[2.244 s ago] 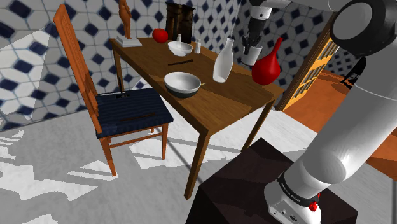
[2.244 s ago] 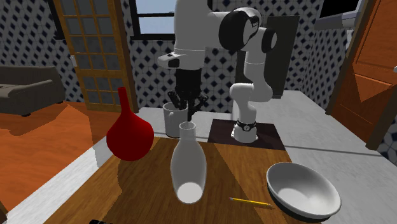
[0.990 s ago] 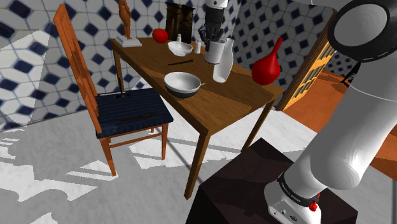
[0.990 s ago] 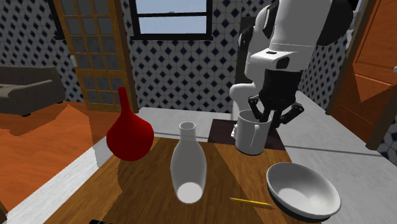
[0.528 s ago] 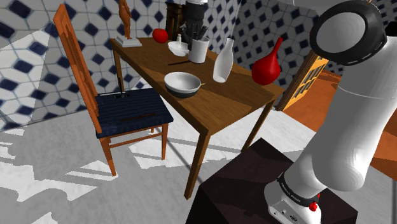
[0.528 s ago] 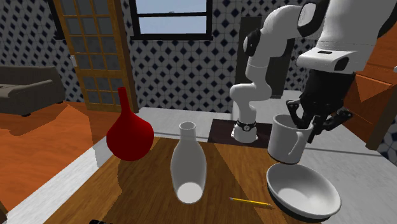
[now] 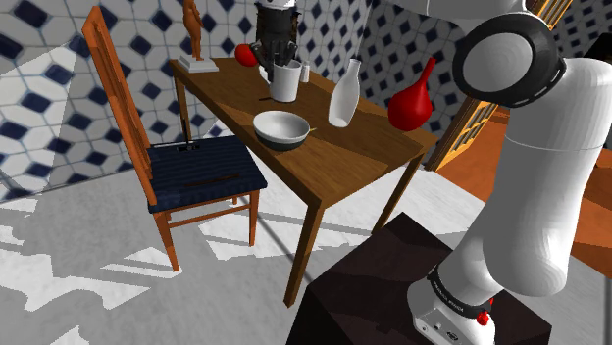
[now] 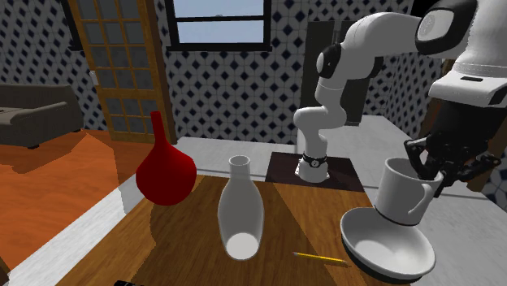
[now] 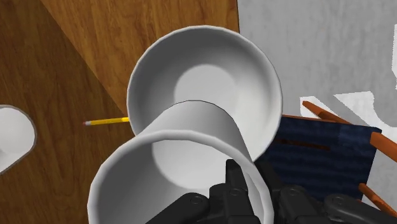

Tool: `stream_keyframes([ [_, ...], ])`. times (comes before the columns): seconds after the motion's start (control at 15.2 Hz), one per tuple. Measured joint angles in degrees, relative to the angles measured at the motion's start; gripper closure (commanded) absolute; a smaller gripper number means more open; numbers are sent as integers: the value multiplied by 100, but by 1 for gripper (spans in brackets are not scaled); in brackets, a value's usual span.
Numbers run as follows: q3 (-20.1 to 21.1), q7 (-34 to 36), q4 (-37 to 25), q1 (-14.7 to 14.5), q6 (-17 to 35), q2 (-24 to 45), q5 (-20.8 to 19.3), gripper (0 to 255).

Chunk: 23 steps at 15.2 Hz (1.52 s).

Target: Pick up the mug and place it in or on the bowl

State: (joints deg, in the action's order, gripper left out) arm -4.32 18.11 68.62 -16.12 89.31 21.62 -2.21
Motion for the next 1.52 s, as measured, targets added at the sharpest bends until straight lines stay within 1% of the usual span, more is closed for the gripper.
stream_keyframes([
  [0.26, 3, 28, 474, -13, 357, -115, -10, 255],
  [0.86, 6, 70, 1270, -20, 1099, -168, -19, 255],
  [0.99, 5, 71, 1371, -19, 1184, -184, -20, 255],
  [1.32, 5, 72, 1398, -19, 1208, -189, -21, 255],
  [1.39, 5, 72, 1398, -19, 1209, -189, -21, 0],
  [1.52, 5, 72, 1397, -19, 1209, -189, -21, 0],
])
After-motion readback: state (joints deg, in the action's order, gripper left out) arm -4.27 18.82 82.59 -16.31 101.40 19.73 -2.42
